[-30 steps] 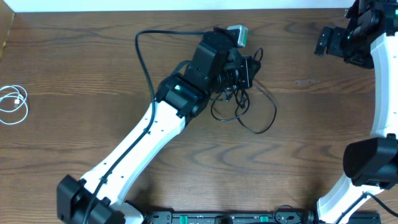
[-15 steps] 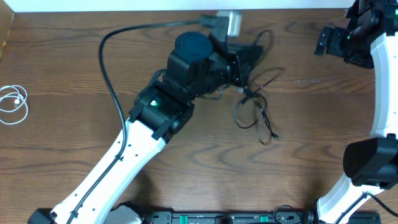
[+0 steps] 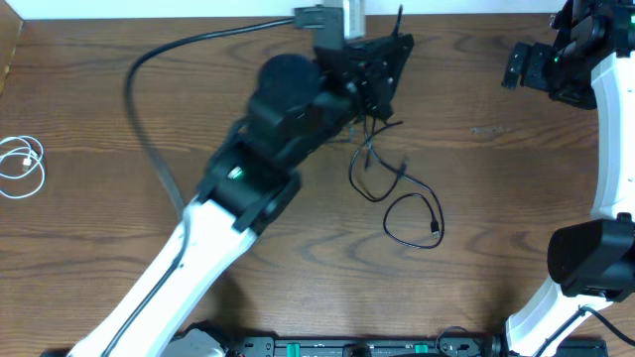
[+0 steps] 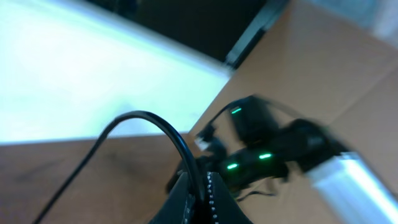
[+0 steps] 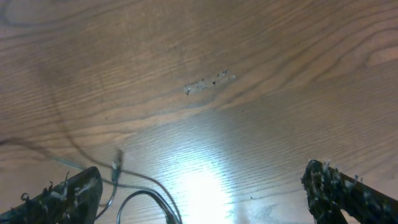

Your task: Untangle cables

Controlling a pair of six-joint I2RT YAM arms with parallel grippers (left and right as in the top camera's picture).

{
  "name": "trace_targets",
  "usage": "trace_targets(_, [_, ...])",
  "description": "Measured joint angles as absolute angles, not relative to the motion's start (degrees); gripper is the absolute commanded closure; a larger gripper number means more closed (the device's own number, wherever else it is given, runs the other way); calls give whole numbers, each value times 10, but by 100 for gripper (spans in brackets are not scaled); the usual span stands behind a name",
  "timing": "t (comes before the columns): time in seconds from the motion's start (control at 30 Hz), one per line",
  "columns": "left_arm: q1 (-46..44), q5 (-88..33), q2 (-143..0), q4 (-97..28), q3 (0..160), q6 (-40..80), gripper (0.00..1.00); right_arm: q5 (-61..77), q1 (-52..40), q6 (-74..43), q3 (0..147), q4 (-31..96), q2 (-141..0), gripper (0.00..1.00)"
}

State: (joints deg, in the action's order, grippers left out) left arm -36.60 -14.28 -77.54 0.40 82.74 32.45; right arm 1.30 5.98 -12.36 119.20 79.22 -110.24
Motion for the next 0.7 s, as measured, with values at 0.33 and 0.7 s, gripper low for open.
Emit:
trace_targets(0.33, [-366, -147, -753, -77, 832, 264, 92, 13, 60, -124, 1192, 792, -1102, 1])
trace_targets(0.7, [-366, -147, -689, 50, 831, 246, 92, 13, 60, -123, 1192, 793, -1102, 1])
